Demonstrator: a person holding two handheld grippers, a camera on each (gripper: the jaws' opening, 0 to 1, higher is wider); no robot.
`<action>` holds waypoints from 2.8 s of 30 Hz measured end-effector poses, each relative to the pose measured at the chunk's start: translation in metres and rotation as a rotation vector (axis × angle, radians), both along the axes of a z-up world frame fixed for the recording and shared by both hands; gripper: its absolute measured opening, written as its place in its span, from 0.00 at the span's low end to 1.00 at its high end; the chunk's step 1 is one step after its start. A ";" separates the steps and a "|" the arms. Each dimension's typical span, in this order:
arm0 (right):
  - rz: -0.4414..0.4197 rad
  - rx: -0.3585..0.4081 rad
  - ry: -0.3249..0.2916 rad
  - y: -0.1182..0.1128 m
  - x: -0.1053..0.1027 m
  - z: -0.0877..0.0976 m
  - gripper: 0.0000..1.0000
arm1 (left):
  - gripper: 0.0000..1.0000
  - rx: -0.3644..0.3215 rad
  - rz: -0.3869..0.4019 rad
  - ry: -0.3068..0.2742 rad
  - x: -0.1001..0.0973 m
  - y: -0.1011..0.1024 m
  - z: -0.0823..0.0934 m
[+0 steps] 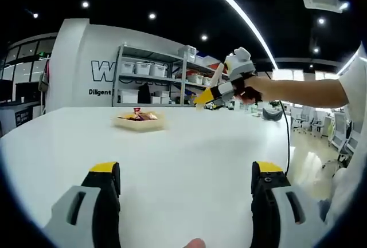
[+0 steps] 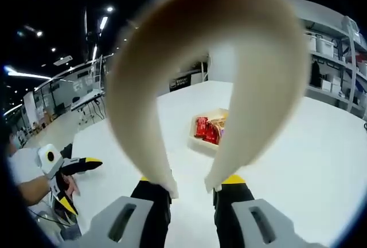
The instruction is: Place the target food into the container with the food tongs after gripping and lifting it, then release it inside without dropping or visibly crushing the food.
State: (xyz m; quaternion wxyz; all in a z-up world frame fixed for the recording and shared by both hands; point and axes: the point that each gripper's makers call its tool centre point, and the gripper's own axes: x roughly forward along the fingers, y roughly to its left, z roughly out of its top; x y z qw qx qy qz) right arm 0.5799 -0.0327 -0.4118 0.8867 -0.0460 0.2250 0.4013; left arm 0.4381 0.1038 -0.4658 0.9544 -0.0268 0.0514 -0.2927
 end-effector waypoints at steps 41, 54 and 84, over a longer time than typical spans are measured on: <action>0.068 0.135 -0.015 0.005 -0.062 -0.025 0.24 | 0.91 0.008 -0.090 0.124 -0.002 -0.015 -0.003; 0.091 0.342 0.063 0.023 -0.088 -0.003 0.25 | 0.80 0.002 -0.203 0.134 0.006 -0.039 0.011; 0.294 0.658 0.085 0.067 -0.138 0.006 0.25 | 0.23 -0.297 -0.544 0.210 -0.010 -0.076 0.053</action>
